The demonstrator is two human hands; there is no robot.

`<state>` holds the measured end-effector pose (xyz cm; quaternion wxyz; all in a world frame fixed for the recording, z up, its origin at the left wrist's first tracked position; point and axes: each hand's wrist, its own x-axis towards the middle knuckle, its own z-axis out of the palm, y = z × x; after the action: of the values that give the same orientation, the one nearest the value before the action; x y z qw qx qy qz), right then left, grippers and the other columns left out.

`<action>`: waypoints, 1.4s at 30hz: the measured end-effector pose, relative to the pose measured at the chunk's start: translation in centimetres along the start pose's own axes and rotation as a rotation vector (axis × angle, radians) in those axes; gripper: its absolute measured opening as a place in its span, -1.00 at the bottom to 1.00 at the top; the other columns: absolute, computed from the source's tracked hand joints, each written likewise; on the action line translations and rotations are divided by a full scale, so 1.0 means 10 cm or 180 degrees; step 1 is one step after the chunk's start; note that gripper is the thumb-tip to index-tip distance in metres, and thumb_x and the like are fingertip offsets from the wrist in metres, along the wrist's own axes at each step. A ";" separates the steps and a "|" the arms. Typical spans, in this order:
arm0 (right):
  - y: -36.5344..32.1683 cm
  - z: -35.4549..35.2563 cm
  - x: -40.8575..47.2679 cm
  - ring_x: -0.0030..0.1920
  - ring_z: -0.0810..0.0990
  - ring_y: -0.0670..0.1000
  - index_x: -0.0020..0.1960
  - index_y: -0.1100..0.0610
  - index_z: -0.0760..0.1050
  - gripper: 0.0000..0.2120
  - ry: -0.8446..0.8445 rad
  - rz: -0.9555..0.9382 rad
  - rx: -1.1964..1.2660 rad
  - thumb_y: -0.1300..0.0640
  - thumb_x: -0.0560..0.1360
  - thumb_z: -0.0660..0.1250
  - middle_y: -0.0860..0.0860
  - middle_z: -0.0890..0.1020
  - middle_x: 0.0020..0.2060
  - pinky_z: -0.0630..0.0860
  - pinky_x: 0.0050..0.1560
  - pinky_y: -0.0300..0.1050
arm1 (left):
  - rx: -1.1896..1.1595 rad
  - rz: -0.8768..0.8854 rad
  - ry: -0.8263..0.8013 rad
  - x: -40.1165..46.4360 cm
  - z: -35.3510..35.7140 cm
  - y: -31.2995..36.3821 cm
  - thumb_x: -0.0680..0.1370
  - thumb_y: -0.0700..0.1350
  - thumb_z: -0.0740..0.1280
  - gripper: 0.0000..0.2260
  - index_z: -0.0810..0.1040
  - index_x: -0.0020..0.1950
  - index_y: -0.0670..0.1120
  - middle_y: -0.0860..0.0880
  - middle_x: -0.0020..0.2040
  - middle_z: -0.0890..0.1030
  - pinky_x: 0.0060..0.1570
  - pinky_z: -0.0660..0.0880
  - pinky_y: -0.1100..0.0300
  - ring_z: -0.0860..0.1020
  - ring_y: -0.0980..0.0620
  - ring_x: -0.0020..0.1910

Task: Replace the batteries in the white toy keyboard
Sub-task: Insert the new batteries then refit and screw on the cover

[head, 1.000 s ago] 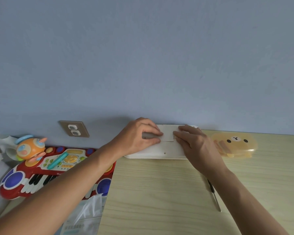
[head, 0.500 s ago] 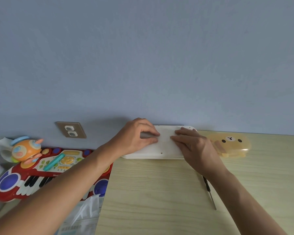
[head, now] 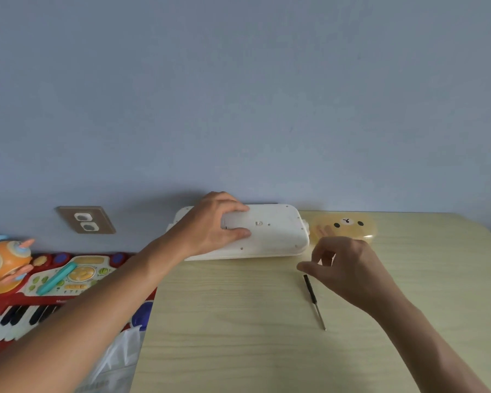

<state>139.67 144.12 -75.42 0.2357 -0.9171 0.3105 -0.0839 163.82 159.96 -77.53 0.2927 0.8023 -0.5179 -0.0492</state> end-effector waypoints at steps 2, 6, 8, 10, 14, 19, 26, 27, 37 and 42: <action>-0.01 -0.01 -0.08 -0.34 0.52 -0.15 -0.25 -0.08 0.55 -0.70 -0.0266 0.0189 -0.0203 -0.27 0.25 0.51 -0.13 0.57 -0.37 0.42 -0.31 -0.21 | 0.0064 -0.0045 -0.0038 0.03 0.05 0.04 0.42 0.22 0.51 -0.42 0.56 0.39 0.05 0.14 0.31 0.50 0.29 0.19 0.37 0.39 0.16 0.36; -0.04 0.04 -0.14 -0.27 0.58 -0.09 -0.23 -0.04 0.55 -0.69 -0.0424 0.0386 -0.0323 -0.22 0.24 0.54 -0.13 0.60 -0.32 0.55 -0.25 -0.13 | 0.0042 -0.0132 -0.0082 0.07 0.13 0.08 0.38 0.27 0.51 -0.34 0.54 0.42 0.04 0.14 0.33 0.47 0.30 0.18 0.35 0.36 0.14 0.38; -0.07 0.07 -0.12 -0.29 0.61 -0.07 -0.24 0.00 0.56 -0.76 -0.0474 0.0442 -0.0231 -0.13 0.32 0.54 -0.11 0.63 -0.33 0.57 -0.24 -0.11 | 0.0040 -0.0127 -0.0064 0.06 0.16 0.08 0.37 0.27 0.52 -0.33 0.55 0.41 0.04 0.15 0.32 0.47 0.33 0.19 0.33 0.36 0.13 0.38; -0.08 0.10 -0.10 -0.34 0.61 -0.04 -0.22 0.06 0.58 -0.80 -0.0552 0.0492 -0.0204 -0.05 0.42 0.49 -0.05 0.65 -0.34 0.57 -0.25 -0.09 | 0.0024 -0.0138 -0.0041 0.05 0.16 0.07 0.36 0.28 0.52 -0.33 0.56 0.41 0.04 0.15 0.32 0.47 0.35 0.20 0.32 0.37 0.12 0.38; -0.07 0.11 -0.07 -0.35 0.64 0.06 -0.20 0.19 0.59 -0.76 -0.0654 0.0455 -0.0292 0.01 0.48 0.40 0.05 0.68 -0.35 0.56 -0.30 -0.06 | 0.0041 -0.0159 -0.0012 0.05 0.17 0.06 0.35 0.30 0.51 -0.31 0.56 0.40 0.04 0.16 0.32 0.47 0.40 0.22 0.26 0.37 0.11 0.38; -0.15 -0.10 0.04 -0.51 0.54 -0.01 -0.16 0.18 0.60 -0.81 -0.0736 0.0294 0.0928 0.11 0.57 0.34 0.11 0.70 -0.35 0.51 -0.45 -0.12 | 0.0001 -0.0164 -0.0043 0.04 0.17 0.07 0.36 0.32 0.49 -0.31 0.53 0.42 0.08 0.21 0.32 0.44 0.43 0.23 0.23 0.32 0.15 0.39; -0.31 -0.16 0.40 -0.38 0.59 0.09 0.02 0.30 0.58 -0.91 -0.0193 0.0074 0.2654 0.28 0.59 0.33 0.19 0.73 -0.23 0.57 -0.35 -0.10 | 0.0038 -0.0155 -0.0108 0.03 0.16 0.06 0.37 0.34 0.47 -0.30 0.52 0.44 0.06 0.20 0.35 0.41 0.44 0.21 0.20 0.30 0.16 0.41; -0.33 -0.14 0.46 -0.37 0.60 0.07 0.04 0.28 0.59 -0.91 -0.0096 0.0045 0.2753 0.30 0.59 0.32 0.20 0.72 -0.22 0.59 -0.32 -0.10 | 0.0037 -0.0160 -0.0117 0.03 0.16 0.06 0.37 0.34 0.47 -0.30 0.51 0.44 0.05 0.20 0.36 0.41 0.44 0.21 0.20 0.29 0.16 0.41; -0.56 0.34 0.82 -0.30 0.62 0.08 0.02 0.28 0.57 -0.84 0.0275 -0.0235 0.2973 0.34 0.61 0.21 0.23 0.70 -0.19 0.66 -0.21 -0.04 | 0.0062 -0.0224 -0.0076 0.05 0.19 0.05 0.29 0.42 0.43 -0.24 0.54 0.41 0.09 0.20 0.32 0.44 0.44 0.29 0.14 0.33 0.15 0.39; -0.53 0.40 0.84 -0.30 0.62 0.08 0.02 0.28 0.57 -0.84 0.0289 -0.0280 0.3149 0.34 0.62 0.20 0.22 0.69 -0.19 0.62 -0.23 -0.12 | 0.0127 -0.0205 -0.0076 0.05 0.19 0.06 0.32 0.41 0.45 -0.26 0.53 0.42 0.09 0.19 0.33 0.44 0.44 0.26 0.17 0.32 0.16 0.39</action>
<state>150.34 144.25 -76.27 0.6250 -0.7030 0.2045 -0.2709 162.79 158.60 -78.65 0.2687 0.8236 -0.4961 -0.0578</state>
